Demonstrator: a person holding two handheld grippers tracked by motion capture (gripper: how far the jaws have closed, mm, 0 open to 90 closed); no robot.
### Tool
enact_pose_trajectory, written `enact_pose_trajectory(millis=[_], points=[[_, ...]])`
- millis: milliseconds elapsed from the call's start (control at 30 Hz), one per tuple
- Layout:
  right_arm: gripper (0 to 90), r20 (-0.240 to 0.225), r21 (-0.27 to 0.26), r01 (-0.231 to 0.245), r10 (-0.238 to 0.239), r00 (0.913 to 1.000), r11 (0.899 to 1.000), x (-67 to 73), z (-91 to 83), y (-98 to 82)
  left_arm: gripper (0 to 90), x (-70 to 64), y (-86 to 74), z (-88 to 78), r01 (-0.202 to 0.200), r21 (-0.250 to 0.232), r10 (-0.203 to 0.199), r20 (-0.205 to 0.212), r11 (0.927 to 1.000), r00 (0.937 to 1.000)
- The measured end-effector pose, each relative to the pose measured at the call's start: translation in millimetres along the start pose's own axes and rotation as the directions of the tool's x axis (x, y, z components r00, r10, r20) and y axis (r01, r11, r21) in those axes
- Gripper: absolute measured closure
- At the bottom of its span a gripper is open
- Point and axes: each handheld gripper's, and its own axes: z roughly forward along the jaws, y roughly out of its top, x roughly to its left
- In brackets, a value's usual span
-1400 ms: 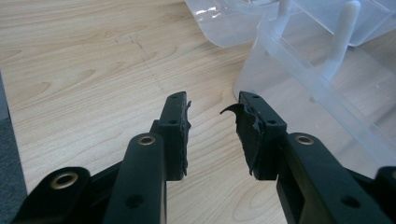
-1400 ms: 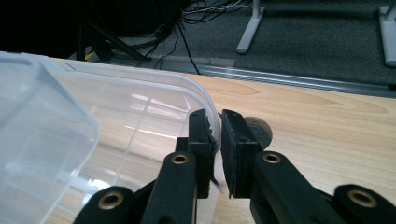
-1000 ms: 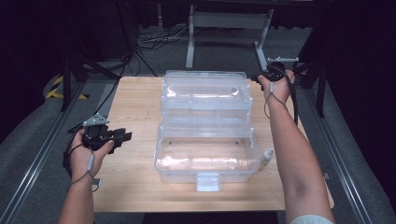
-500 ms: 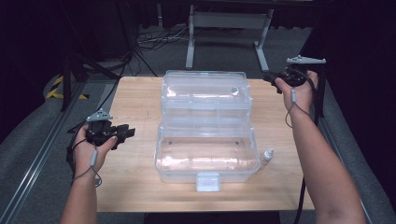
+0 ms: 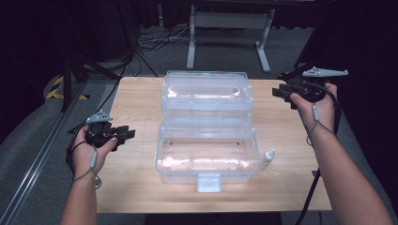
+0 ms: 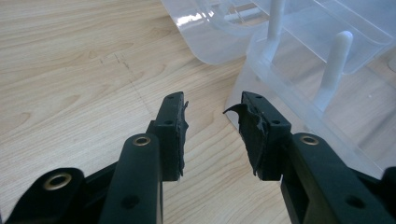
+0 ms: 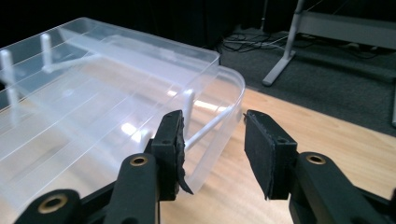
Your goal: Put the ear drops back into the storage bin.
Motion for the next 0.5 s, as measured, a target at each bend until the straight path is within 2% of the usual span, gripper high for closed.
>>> enact_pose_trajectory(millis=[233, 500], points=[[56.6, -0.043, 0.063, 0.041, -0.038, 0.9983, 0.997, 14.2, -17.3, -8.3, 61.2, -0.8, -0.8, 0.2, 0.007, 0.004, -0.007, -0.001, 1.0, 1.0], [56.0, -0.074, 0.095, 0.036, -0.029, 0.9969, 0.995, 21.6, -27.9, -20.7, 60.6, -1.2, -1.3, 0.3, 0.009, 0.01, -0.009, 0.002, 0.9999, 1.0]])
